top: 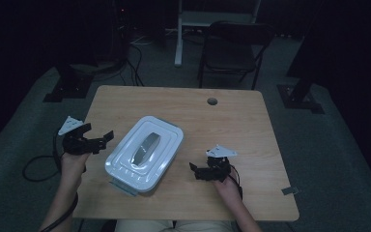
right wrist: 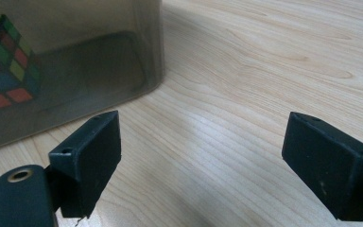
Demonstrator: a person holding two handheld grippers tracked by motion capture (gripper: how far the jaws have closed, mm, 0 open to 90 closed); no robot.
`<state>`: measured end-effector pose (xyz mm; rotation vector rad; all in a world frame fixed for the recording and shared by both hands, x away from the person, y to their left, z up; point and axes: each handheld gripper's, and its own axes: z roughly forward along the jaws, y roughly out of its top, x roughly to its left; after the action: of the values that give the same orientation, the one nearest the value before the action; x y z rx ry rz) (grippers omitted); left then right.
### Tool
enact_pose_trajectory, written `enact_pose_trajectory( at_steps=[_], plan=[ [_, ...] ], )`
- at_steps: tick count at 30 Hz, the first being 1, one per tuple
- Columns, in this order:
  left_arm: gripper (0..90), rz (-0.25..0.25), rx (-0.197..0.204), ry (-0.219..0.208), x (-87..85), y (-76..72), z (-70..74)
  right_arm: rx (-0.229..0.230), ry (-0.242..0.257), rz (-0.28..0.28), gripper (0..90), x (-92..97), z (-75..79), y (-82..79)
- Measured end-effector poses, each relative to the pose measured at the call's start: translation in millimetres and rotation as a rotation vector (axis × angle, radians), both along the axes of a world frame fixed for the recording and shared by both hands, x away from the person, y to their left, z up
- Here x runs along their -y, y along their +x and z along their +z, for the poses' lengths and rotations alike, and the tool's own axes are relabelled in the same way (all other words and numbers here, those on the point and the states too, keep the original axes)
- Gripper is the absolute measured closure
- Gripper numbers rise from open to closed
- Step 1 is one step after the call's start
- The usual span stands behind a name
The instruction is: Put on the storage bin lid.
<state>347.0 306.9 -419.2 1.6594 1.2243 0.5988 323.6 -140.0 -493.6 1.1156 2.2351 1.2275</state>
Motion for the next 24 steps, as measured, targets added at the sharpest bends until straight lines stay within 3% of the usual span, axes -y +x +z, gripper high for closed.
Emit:
enact_pose_trajectory(
  at_steps=[4,11,14,20,24],
  plan=[
    [0.5,0.043,-0.027,0.012,-11.3,8.9,-25.2,-0.004,-0.005,0.001,12.3,-0.4,-1.5,-1.8],
    [0.4,0.090,-0.102,0.091,-13.1,18.6,-68.1,-0.015,-0.002,0.009,12.3,-5.6,-6.5,-2.3],
    [0.4,0.086,-0.111,0.117,-6.9,19.8,-76.5,-0.018,-0.001,0.016,12.3,-11.4,-8.7,-2.6],
    [0.4,0.015,-0.153,0.149,11.5,21.3,-90.7,-0.024,0.009,0.032,12.3,-24.2,-10.8,-3.3],
    [0.4,-0.005,-0.140,0.157,21.8,18.2,-91.6,-0.027,0.016,0.040,12.4,-29.6,-10.5,-4.7]
  ],
)
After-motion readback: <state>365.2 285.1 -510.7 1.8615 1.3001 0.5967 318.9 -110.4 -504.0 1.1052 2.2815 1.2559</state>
